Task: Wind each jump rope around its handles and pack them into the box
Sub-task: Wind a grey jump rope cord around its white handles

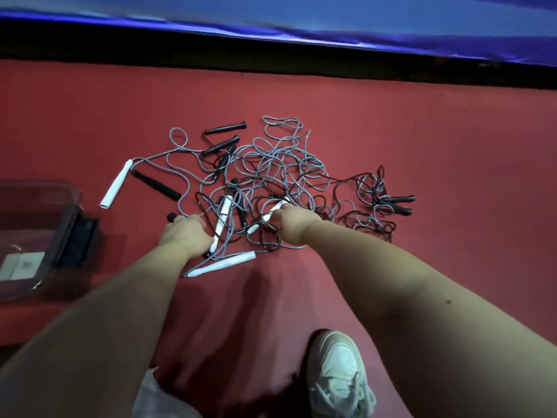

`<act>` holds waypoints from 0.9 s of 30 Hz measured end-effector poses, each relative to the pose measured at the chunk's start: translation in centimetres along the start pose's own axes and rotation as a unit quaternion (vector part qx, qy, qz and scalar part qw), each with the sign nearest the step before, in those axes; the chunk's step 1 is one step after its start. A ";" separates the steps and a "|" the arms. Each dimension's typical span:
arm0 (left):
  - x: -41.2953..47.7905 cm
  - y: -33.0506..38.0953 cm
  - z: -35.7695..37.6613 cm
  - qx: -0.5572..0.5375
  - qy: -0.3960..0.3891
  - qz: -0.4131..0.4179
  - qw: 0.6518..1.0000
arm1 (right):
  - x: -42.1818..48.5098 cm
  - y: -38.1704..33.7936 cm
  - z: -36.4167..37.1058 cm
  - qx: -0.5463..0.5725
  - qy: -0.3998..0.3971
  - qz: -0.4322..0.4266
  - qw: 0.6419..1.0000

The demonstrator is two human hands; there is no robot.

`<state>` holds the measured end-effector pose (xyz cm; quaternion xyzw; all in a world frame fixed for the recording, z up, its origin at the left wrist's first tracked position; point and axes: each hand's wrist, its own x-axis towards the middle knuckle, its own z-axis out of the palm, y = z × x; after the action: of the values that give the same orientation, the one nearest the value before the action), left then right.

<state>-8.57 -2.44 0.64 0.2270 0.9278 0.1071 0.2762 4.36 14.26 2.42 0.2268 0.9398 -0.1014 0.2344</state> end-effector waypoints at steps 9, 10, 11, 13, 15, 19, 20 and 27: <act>2.4 -1.4 2.9 -0.054 0.000 0.000 0.999 | 4.8 -1.5 2.4 0.058 0.190 0.005 0.980; 2.6 -1.4 2.9 -0.061 0.013 0.003 0.998 | 5.5 -1.5 2.1 0.073 0.216 0.030 0.973; 2.9 -1.4 2.8 -0.068 0.027 0.006 0.997 | 6.1 -1.3 1.7 0.098 0.230 0.060 0.967; 3.5 -1.3 2.4 -0.077 0.047 0.015 0.996 | 7.4 -0.6 0.7 0.160 0.211 0.131 0.955; 4.0 -1.0 1.9 -0.077 0.059 0.027 0.995 | 8.3 0.5 0.1 0.185 0.158 0.185 0.952; 5.1 -0.1 0.9 -0.073 0.075 0.035 0.994 | 8.6 1.7 0.5 0.106 0.107 0.190 0.970; 5.4 0.2 0.7 -0.072 0.077 0.033 0.994 | 8.5 1.7 0.7 0.082 0.118 0.182 0.973; 6.5 0.4 0.1 -0.069 0.079 0.003 0.994 | 8.5 0.6 -0.8 0.059 0.279 0.111 0.952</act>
<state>-13.18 1.07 -2.32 0.2011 0.9362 0.1897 0.2169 -2.32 18.27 -1.02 0.3620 0.9291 -0.0628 -0.0416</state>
